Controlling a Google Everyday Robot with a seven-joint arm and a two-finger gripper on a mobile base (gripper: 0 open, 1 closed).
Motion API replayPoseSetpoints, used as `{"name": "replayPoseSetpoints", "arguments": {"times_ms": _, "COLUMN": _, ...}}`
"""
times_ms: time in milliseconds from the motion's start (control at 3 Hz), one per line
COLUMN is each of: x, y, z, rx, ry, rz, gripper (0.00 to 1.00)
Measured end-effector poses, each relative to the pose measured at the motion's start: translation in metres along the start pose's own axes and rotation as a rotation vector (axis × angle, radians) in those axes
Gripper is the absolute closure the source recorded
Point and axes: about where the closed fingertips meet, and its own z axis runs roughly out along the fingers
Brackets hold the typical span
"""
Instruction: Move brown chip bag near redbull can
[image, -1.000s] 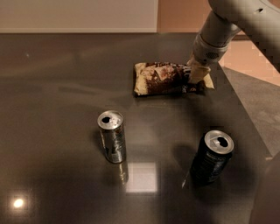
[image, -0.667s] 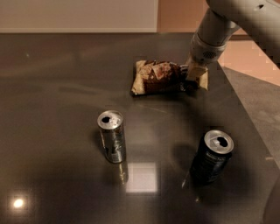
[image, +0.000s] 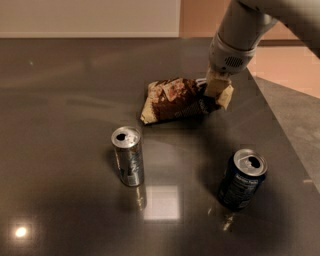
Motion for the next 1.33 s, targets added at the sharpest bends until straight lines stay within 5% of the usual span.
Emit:
{"name": "replayPoseSetpoints", "arguments": {"times_ms": 667, "x": -0.025, "y": 0.062, "z": -0.021, "rx": -0.101, "ry": -0.036, "rz": 0.013, "gripper": 1.00}}
{"name": "replayPoseSetpoints", "arguments": {"times_ms": 1333, "x": -0.046, "y": 0.103, "z": -0.020, "rx": -0.191, "ry": -0.064, "rz": 0.007, "gripper": 0.59}}
